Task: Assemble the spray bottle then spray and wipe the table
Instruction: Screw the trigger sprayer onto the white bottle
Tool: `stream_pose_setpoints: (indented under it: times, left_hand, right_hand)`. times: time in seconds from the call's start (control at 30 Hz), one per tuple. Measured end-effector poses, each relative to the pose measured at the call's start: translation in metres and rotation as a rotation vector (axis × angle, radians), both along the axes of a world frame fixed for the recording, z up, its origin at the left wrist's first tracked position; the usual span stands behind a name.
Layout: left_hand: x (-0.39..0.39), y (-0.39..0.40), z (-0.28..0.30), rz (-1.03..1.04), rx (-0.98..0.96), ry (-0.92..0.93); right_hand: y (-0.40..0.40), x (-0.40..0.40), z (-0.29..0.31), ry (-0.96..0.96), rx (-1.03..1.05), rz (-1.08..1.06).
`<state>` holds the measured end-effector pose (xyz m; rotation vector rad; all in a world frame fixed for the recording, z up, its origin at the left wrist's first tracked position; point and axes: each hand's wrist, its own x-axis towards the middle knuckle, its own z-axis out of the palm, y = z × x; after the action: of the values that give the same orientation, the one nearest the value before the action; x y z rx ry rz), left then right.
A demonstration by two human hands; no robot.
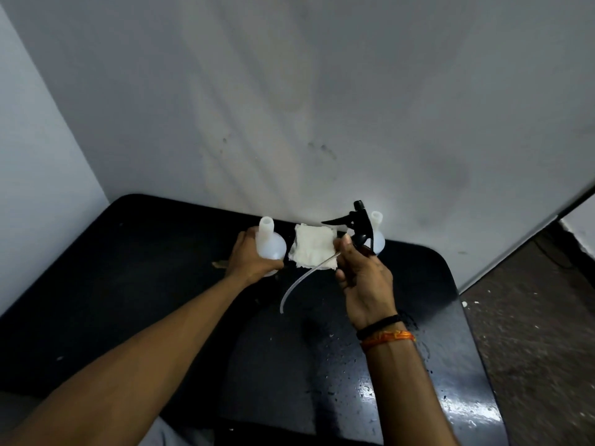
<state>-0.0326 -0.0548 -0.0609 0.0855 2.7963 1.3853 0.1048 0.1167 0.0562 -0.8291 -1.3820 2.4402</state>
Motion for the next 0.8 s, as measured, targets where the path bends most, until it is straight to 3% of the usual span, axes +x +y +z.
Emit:
stream_pose_setpoints:
  times: [0.2, 0.53, 0.8]
  left_hand:
    - [0.050, -0.011, -0.004, -0.113, 0.022, -0.018]
    - [0.085, -0.018, 0.001, -0.240, 0.052, -0.086]
    - [0.090, -0.020, 0.005, -0.256, 0.029, -0.079]
  right_hand:
    - [-0.006, 0.002, 0.010, 0.100, -0.122, 0.054]
    - [-0.007, 0.005, 0.019, 0.282, -0.325, -0.054]
    - [-0.007, 0.004, 0.020, 0.269, -0.216, -0.116]
